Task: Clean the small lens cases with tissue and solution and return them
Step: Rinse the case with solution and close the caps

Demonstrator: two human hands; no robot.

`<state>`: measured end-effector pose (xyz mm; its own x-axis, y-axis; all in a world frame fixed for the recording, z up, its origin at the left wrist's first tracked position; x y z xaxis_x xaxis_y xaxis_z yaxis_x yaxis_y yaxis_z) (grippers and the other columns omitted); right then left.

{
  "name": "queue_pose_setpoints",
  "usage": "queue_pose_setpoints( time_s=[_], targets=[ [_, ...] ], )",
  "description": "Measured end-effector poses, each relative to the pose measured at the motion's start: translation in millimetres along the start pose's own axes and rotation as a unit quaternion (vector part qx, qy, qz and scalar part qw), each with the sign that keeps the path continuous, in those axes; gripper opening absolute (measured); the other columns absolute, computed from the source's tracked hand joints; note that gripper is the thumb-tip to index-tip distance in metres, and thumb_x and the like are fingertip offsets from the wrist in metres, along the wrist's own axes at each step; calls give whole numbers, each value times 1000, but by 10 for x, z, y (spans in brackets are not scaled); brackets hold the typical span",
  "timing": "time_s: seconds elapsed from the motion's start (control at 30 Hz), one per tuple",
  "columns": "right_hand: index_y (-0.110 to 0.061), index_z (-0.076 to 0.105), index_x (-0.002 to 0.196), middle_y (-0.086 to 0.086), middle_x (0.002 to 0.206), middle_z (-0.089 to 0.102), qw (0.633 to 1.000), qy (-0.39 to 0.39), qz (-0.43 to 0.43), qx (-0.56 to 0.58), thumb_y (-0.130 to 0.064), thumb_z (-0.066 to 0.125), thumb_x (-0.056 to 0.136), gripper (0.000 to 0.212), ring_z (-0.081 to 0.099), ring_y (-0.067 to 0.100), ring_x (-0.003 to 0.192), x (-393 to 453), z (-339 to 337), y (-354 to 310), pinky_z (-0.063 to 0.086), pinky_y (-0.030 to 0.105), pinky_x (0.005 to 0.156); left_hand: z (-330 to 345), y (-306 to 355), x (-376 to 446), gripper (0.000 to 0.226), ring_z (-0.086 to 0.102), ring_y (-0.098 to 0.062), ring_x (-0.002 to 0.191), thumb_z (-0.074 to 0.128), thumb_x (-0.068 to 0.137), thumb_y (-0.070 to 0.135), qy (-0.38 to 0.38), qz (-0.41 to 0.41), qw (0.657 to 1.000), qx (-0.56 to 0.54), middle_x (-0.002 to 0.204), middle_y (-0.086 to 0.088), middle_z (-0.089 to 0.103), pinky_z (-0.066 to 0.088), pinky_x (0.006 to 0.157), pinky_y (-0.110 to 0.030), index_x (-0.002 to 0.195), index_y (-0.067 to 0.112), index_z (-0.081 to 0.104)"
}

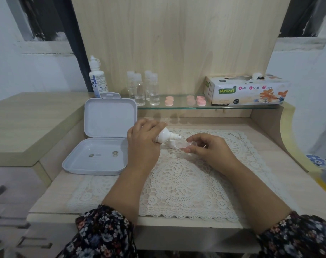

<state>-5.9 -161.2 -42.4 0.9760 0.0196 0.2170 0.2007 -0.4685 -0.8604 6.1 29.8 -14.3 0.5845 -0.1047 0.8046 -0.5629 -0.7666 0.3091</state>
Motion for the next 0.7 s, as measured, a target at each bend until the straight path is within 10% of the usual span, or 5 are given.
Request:
queue_pose_setpoints(
  time_s=[0.7],
  targets=[
    [-30, 71, 93, 13, 90, 67, 1000, 4, -1, 2, -30, 81, 74, 21, 50, 0, 60, -5, -9, 1, 44, 14, 60, 6, -8, 2, 53, 42, -18, 109, 72, 60, -7, 5, 5, 1000, -8, 106, 5, 68, 26, 87, -38, 107, 18, 71]
  ],
)
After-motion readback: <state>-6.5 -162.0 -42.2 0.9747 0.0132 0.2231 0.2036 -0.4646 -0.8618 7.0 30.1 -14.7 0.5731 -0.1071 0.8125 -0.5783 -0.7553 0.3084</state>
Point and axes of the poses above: each hand's wrist, its own x-axis towards the middle knuckle, its own z-axis out of the palm, y = z × x, the point moved 7 cm from there along x, towards the middle knuckle
